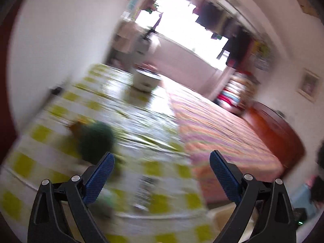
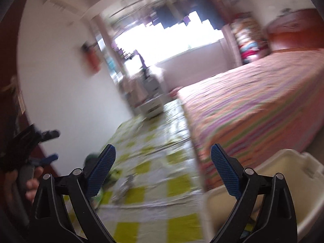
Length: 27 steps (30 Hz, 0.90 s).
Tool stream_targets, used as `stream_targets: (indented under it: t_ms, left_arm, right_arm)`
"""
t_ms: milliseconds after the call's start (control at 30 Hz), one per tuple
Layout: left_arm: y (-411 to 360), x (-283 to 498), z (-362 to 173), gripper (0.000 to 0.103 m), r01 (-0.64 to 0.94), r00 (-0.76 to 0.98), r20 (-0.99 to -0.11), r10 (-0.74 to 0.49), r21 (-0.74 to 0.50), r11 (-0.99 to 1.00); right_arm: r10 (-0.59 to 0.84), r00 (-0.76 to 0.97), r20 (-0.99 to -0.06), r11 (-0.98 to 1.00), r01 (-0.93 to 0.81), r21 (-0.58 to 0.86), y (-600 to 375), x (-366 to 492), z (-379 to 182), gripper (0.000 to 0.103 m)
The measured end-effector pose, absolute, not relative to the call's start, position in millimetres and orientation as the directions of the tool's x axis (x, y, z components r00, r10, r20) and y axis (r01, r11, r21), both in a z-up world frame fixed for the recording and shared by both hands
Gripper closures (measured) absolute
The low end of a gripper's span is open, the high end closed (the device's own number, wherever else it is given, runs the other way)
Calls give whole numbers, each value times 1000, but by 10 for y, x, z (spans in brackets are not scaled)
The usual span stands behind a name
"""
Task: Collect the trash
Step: 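Move both tools to the table and grasp the plastic bag with the right tool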
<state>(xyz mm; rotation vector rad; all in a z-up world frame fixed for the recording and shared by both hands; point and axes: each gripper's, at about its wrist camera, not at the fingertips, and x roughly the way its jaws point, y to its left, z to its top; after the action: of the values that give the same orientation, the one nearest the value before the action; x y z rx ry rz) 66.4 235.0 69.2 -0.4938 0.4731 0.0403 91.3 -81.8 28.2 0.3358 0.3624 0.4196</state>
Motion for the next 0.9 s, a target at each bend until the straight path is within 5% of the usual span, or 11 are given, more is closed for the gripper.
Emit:
stream_targets:
  t_ms: [467,900]
  left_arm:
    - [3291,385,400,11,-349,845,-533,40,-492,798]
    - [3659,163,288,11,-477,804,-570,172,-443,759]
  right_arm:
    - [768,389,-509,586,-747,313,1211,1274,65,10]
    - [665,246,-705,575,-771,274,2349,1690,-310,10]
